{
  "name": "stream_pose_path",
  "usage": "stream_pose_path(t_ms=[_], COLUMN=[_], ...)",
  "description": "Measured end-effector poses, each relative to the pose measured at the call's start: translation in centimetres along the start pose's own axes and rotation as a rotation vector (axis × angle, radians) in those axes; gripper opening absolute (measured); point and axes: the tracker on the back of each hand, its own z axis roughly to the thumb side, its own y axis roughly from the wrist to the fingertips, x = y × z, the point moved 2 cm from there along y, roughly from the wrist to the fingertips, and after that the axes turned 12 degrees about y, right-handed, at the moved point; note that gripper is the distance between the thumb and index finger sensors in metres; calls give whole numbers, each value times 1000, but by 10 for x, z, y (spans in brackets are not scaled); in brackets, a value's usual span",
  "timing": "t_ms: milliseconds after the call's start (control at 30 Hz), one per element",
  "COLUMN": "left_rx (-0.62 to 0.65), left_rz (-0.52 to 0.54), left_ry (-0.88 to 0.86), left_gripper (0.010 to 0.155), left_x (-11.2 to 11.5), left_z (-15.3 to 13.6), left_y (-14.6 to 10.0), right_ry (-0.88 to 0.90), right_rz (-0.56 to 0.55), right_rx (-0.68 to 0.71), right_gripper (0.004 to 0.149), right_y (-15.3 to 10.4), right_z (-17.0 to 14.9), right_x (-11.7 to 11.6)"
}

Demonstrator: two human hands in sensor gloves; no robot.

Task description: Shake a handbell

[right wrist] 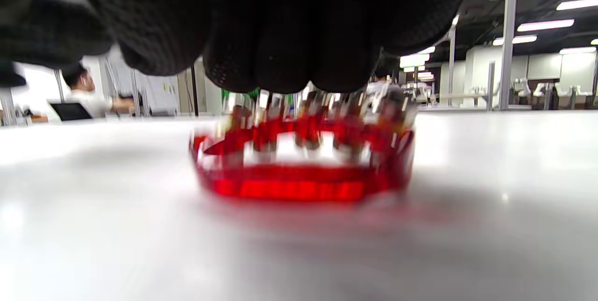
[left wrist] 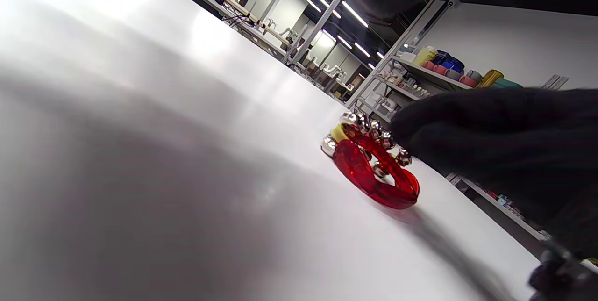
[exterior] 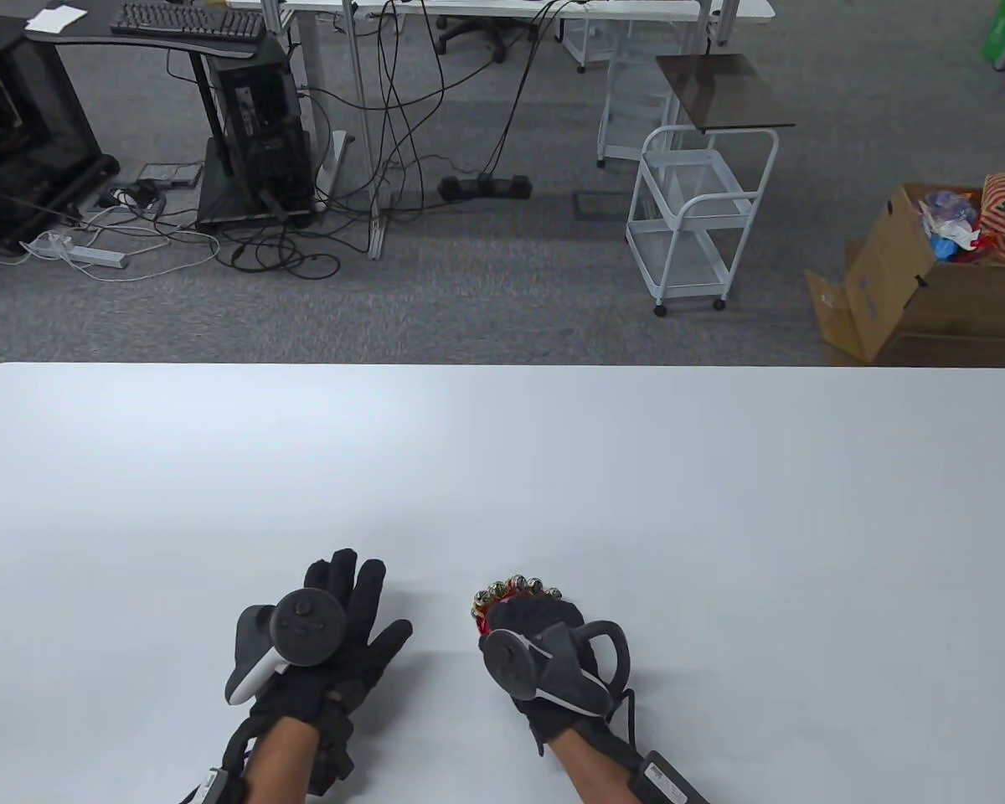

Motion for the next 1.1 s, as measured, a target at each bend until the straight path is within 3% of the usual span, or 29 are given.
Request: stream_pose_path(t_ms=[200,267,333,400,467,533,633,667,833,1100], left_rx=[5,11,14,15,12,1,-20,-28,-39,-56], left_rz=[32,27,2,-26,-51,-69,-117,-130,-164,-139], left_ry=[42,52,85,120,161,176,192,189,182,173], left_gripper=[85,86,86,87,88,89,91,91,93,94], left_x=[-6,-5,-2,2,7,12,20,22,28,20], left_z=[2,5,8,12,15,14,8,7,5,2], left_y=[-4,-4,-3,0,4,8,14,15,16,13], right_ry=[23,26,-22,-74,-68,-42,-6,-11,38,41], right_rz=[-154,-212,-171,-122,15,78,294,318,419,370], right_rx=[32,19,-35,-96,-202,-241,-331,-357,-406,-366], right_gripper=[64,64,68,75,87,94,101,102,107,111], right_y=[-20,-19,-16,-15,-14,-17,-20,-23,-34,-29], right_z=[-33,-51,-74,-95,-124,-143,-166,-171,-182,-174], right_x=[68,79,82,79,65,49,26,22,2,10])
